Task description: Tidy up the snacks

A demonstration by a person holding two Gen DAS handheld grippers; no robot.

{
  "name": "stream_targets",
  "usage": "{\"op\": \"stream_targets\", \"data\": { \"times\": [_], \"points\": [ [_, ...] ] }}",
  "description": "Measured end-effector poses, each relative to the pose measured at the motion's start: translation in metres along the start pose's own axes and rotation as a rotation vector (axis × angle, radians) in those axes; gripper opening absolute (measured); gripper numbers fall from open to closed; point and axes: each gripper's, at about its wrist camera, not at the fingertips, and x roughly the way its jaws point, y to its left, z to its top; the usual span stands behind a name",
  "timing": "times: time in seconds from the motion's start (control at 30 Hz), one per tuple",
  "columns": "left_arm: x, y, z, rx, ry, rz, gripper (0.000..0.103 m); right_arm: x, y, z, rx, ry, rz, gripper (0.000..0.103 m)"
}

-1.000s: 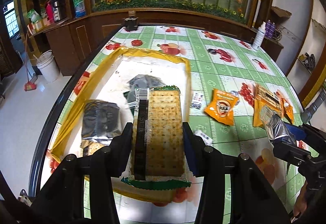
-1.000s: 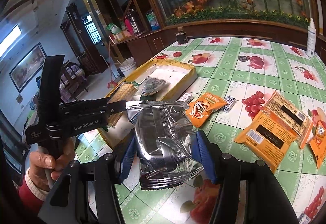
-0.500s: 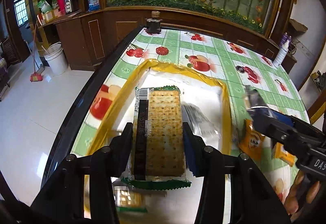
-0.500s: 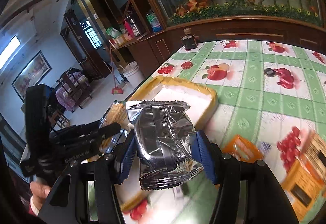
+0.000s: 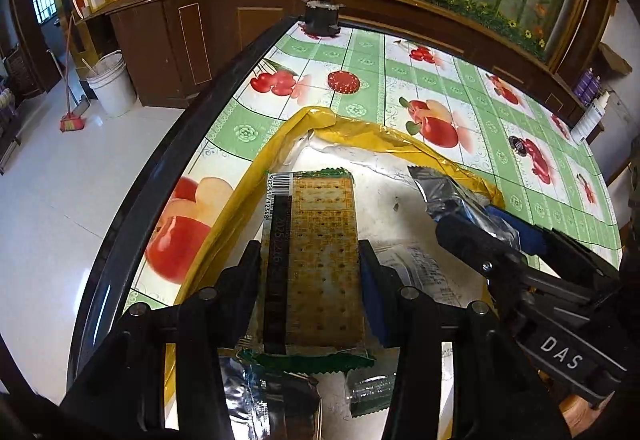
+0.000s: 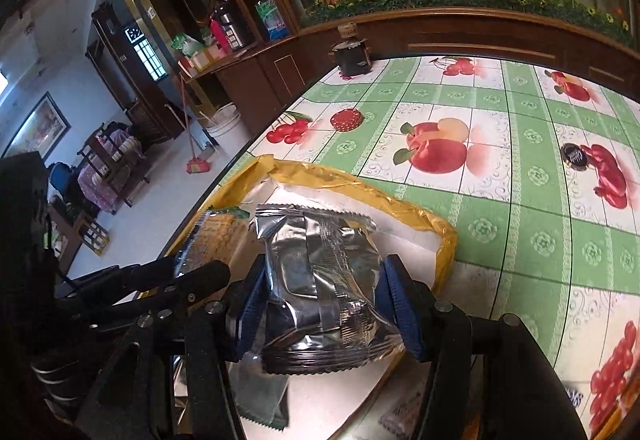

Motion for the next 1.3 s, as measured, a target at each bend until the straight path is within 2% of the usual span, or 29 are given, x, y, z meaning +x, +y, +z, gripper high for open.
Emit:
{"op": "stream_targets", "data": {
  "times": [0.27,0.37,0.53,0.73,0.87,1.0,1.07,1.3],
  "points": [
    [0.013,0.005,0.001,-0.032,0.066,0.013,0.045,0.013,0.0,0.003,-0.033,0.015,-0.036,0.058],
    [0.018,0.009,0.0,-0.052,0.092,0.013,0.05,0.016,0.0,0.003,-0.038,0.034,-0.025,0.059],
    [0.01,0.013,-0.002,-0.06,0.093,0.032,0.056,0.009,-0.002,0.0,-0.013,0.03,-0.012,0.068],
    [-0.025,0.008,-0.014,-0.038,0.021,0.028,0.057,-0.038,-0.012,-0.012,0.046,-0.037,0.028,0.07],
    [-0.053,-0.006,-0.029,-0.028,-0.017,-0.035,0.061,-0.086,-0.03,-0.037,0.089,-0.099,0.018,0.076],
    [-0.073,-0.033,-0.045,0.022,-0.046,-0.095,0.069,-0.125,-0.055,-0.068,0.137,-0.125,-0.017,0.076],
    [-0.079,-0.05,-0.055,0.058,-0.044,-0.129,0.069,-0.141,-0.068,-0.084,0.167,-0.134,-0.042,0.076],
    [-0.087,-0.099,-0.088,0.153,-0.019,-0.168,0.069,-0.186,-0.102,-0.128,0.221,-0.154,-0.11,0.076]
  ]
}}
